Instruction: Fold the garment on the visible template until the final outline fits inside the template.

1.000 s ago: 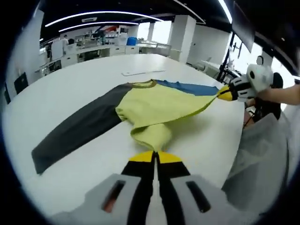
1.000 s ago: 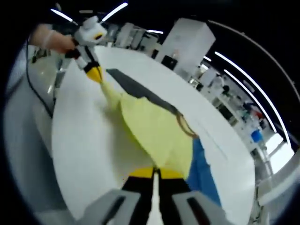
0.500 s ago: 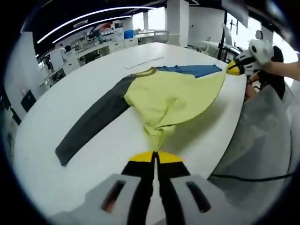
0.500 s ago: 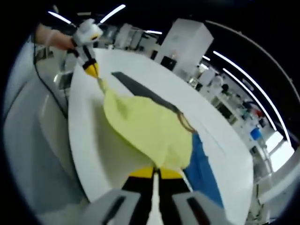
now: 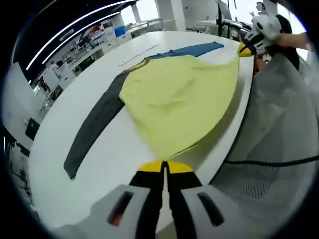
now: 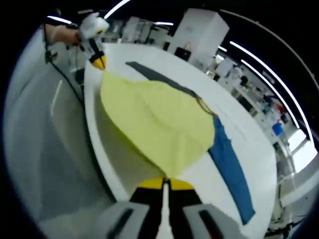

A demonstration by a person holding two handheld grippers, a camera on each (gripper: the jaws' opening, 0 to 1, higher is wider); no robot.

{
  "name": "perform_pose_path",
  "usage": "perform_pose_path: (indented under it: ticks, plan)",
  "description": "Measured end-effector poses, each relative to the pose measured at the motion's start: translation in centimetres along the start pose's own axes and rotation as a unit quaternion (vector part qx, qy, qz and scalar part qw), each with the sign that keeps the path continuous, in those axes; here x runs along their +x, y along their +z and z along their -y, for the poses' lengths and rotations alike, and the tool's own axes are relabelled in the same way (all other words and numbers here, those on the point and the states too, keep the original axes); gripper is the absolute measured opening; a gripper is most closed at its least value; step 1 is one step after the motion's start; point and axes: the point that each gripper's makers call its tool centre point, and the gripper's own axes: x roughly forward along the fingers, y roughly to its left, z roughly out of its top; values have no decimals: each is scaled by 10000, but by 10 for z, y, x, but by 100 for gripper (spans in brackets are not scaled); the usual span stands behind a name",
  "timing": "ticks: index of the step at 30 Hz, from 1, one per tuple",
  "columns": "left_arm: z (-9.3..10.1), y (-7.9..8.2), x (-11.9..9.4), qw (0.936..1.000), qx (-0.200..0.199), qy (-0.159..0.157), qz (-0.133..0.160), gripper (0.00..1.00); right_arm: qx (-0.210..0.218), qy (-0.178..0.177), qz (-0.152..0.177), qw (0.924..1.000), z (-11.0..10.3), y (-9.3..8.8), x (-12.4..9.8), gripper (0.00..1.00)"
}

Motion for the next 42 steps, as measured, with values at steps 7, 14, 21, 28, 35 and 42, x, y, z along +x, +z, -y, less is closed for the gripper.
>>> perform_pose_path:
  ticks: [7,14,21,28,35,42]
  plan:
    - [14,-15,15,9995,198,-126,-209,0,127,117,-265,9995,-6,-27,10,0]
    - [30,-34,28,9971,456,-280,-547,0,270,295,-456,9982,-9,-40,15,0]
    - [34,-39,32,9964,403,-353,-652,0,276,508,-651,9962,-15,-46,20,0]
    - [35,-44,35,9966,279,-397,-672,0,296,585,-728,9952,-18,-47,21,0]
    - [35,-47,38,9962,241,-453,-706,0,260,668,-852,9938,-22,-54,26,0]
    - [33,-47,38,9967,78,-475,-648,0,320,691,-900,9930,-22,-58,28,0]
